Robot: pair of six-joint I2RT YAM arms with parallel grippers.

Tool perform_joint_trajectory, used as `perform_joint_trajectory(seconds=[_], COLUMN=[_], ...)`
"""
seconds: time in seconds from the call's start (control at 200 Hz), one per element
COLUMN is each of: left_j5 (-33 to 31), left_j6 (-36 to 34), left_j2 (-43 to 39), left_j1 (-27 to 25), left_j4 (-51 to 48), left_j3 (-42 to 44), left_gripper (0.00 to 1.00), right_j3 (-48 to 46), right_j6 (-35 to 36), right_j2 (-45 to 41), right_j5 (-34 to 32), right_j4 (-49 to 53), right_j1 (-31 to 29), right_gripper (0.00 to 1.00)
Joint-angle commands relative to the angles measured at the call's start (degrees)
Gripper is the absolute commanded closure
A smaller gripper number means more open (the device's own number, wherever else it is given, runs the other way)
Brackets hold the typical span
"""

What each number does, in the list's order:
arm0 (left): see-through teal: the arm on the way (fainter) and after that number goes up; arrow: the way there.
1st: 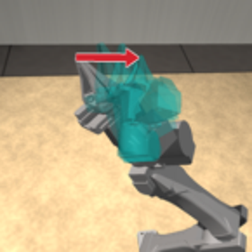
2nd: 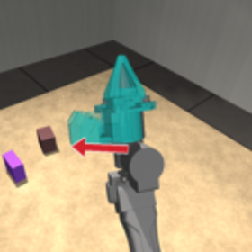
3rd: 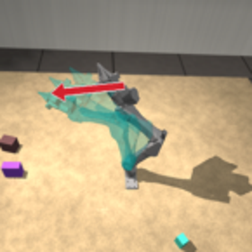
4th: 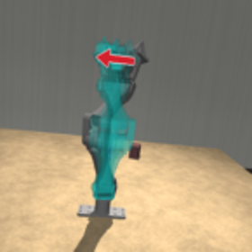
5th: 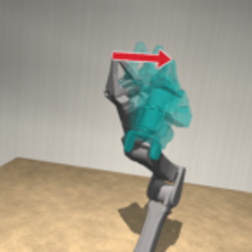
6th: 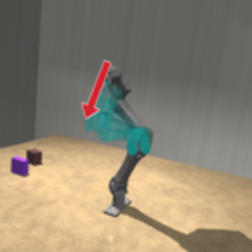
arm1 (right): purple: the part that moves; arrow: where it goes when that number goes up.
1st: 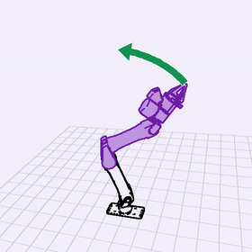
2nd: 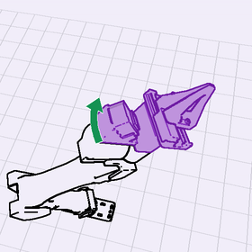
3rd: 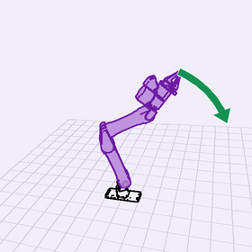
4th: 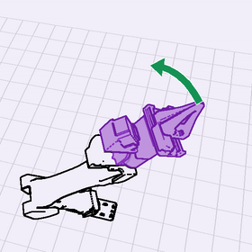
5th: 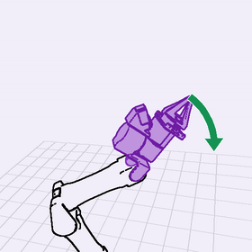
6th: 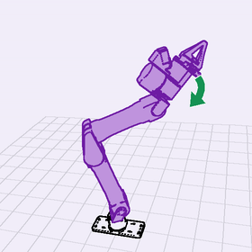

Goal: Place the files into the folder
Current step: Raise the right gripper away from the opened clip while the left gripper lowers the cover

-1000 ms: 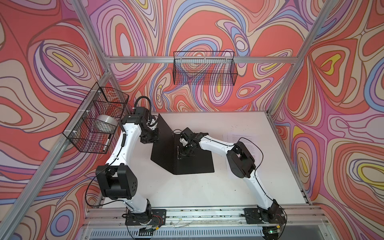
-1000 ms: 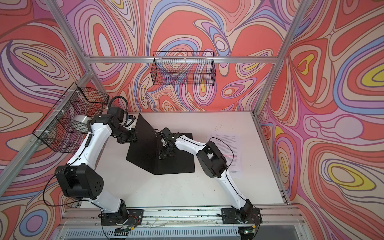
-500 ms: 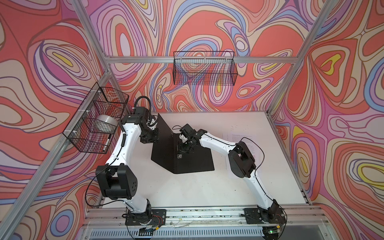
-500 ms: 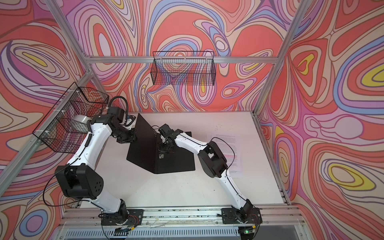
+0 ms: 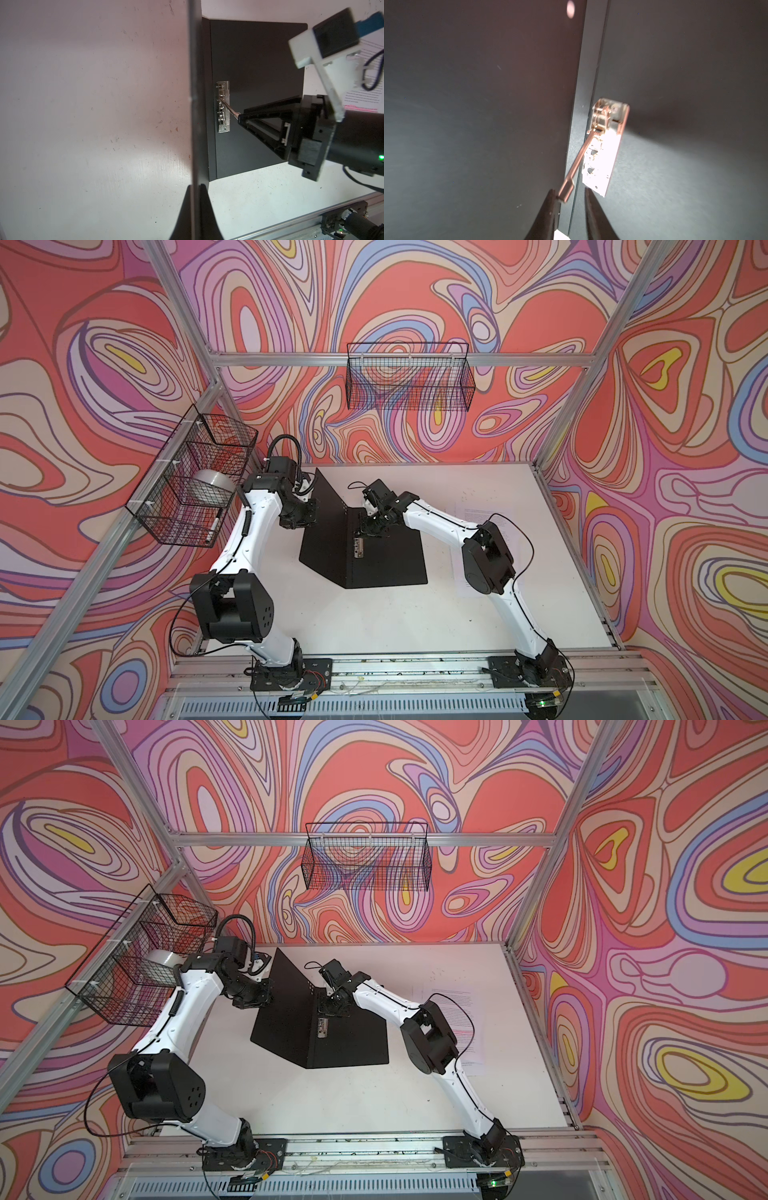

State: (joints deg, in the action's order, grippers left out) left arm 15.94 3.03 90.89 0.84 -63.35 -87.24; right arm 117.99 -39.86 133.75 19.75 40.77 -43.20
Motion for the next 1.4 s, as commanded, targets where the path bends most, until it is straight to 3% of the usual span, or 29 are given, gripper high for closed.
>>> perform_joint_trajectory(seconds=[0.0,0.195,0.456,0.731,0.951,1.162,1.392], left_j5=[-3.49,-4.47,-5.05,-7.74,-11.68,-12.98,-14.04], left_j6=[-2.13,-2.85,-3.34,-3.78,-4.23,-4.71,-4.88], left_j2=[-1.44,-1.43,-1.08,0.46,1.19,1.48,1.31], left_j1=[0.72,1.75,2.32,2.76,3.41,4.85,5.05], left_j4=[1.33,3.49,7.74,12.36,13.43,13.7,13.09], left_j3=[2.19,4.89,10.39,15.14,16.65,17.2,15.56], left_gripper=[1.0,0.96,0.89,0.68,0.45,0.3,0.24], right_j3=[-1.83,-9.44,-19.6,-29.48,-29.69,-27.94,-26.06], right_j6=[0.77,0.81,-0.67,-3.0,-2.19,-1.87,-1.46], right_j2=[-7.14,-13.99,-16.57,-17.65,-15.91,-13.85,-11.36], right_j5=[-4.76,-6.05,-4.77,-3.13,-1.26,2.25,7.59], right_j4=[-0.08,-2.87,-5.54,-10.54,-11.04,-12.21,-13.41], right_j1=[1.87,3.85,4.18,4.18,4.18,4.18,4.09], right_gripper=[0.74,0.72,0.73,0.77,0.79,0.83,0.84])
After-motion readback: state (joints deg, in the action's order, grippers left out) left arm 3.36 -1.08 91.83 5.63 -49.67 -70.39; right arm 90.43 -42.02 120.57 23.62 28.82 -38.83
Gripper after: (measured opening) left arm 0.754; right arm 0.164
